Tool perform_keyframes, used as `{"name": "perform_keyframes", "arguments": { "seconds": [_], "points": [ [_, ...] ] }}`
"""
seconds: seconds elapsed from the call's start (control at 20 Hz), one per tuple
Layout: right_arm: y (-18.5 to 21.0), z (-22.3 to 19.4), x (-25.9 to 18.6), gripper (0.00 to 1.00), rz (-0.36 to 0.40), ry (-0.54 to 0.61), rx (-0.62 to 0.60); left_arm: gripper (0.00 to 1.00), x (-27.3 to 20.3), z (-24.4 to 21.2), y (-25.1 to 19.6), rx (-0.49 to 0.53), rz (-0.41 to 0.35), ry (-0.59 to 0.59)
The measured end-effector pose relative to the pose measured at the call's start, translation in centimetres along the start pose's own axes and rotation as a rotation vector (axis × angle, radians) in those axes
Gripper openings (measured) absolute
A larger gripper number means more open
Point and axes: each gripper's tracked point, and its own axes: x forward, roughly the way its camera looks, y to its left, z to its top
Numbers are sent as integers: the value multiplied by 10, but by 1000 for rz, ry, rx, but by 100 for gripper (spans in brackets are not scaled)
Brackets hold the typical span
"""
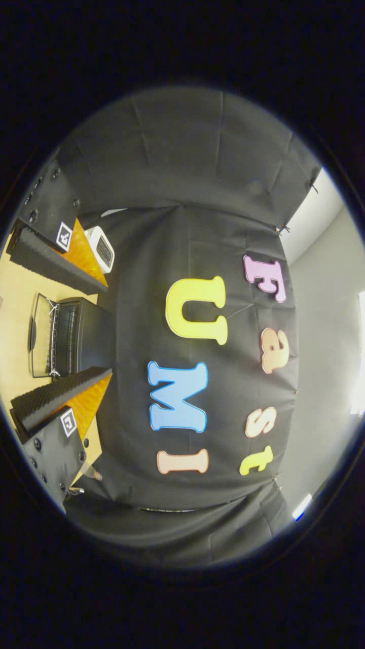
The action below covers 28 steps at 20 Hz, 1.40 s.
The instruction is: Open the electric oven with the left hand, put the food in, and close the electric oven.
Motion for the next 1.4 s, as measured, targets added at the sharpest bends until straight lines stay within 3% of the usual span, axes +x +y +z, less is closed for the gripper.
{"name": "perform_keyframes", "arguments": {
  "seconds": [0.25, 0.6, 0.75, 1.15, 1.35, 1.4],
  "points": [
    [30, 7, -21, 13, 61, -54, 6, 100, 10, 15, -2, 11, -67, -31],
    [109, 13, -46, 12, 232, -134, 94, 100, 31, 21, 1, -19, -171, -47],
    [133, 13, -46, 13, 262, -162, 106, 100, 39, 18, 12, -39, -195, -44],
    [190, -4, -5, 13, 293, -155, 92, 100, 49, 15, 61, -32, -214, -44],
    [209, -14, 34, 13, 291, -130, 77, 89, 52, 9, 94, -36, -199, -22],
    [213, -16, 43, 12, 289, -127, 75, 100, 52, 12, 102, -36, -194, -25]
  ]
}}
